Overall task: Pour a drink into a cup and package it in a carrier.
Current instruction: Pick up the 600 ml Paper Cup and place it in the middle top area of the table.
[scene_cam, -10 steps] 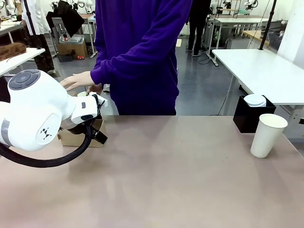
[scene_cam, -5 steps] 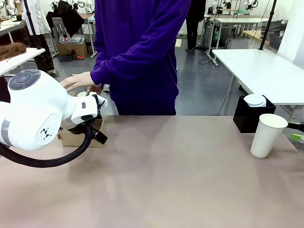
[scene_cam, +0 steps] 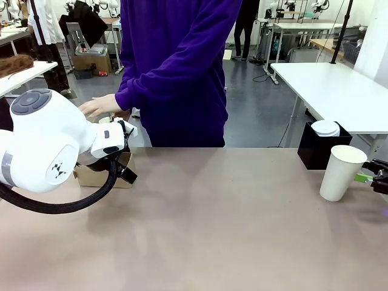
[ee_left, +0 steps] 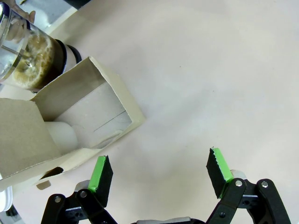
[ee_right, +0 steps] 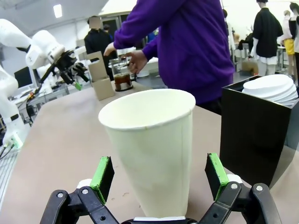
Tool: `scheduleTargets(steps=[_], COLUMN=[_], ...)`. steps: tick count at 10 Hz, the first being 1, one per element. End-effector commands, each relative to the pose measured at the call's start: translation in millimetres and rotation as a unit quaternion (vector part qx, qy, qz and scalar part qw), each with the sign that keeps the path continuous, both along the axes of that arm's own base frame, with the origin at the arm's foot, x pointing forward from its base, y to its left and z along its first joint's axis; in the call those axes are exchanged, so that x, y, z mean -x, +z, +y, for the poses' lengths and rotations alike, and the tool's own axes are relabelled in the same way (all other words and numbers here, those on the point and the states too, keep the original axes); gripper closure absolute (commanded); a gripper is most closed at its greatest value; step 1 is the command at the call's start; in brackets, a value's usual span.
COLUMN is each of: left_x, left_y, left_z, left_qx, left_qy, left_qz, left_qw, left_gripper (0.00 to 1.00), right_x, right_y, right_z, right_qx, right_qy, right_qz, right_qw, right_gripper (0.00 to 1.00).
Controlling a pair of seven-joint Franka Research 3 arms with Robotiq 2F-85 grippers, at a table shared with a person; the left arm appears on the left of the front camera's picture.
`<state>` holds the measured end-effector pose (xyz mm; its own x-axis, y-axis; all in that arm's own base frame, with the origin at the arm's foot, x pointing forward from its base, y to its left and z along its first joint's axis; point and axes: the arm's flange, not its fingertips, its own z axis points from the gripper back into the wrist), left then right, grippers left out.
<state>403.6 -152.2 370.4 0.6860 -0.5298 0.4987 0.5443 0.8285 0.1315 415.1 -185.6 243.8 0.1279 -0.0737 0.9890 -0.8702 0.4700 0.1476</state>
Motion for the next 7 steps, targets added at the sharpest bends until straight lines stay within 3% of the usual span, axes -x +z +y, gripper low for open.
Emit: scheduleTargets(steps=[1,7], left_x=[0.2,0.2], left_y=[0.1,0.1], left_z=[0.2,0.2], left_qx=[0.001,0.001], left_qy=[0.0,0.0], left_qz=[0.0,0.0], left_qw=[1.0,1.0], left_gripper=[0.0,0.0], right_x=[-6.3,-19.1], right_y=[-8.3,-25.9], right_z=[12.4,31.1], right_qx=[0.01,0.008], right_qy=[-0.023,-0.011], right_qz=[-0.02,-0.007], right_qw=[0.999,1.0], right_gripper=[0.0,0.0])
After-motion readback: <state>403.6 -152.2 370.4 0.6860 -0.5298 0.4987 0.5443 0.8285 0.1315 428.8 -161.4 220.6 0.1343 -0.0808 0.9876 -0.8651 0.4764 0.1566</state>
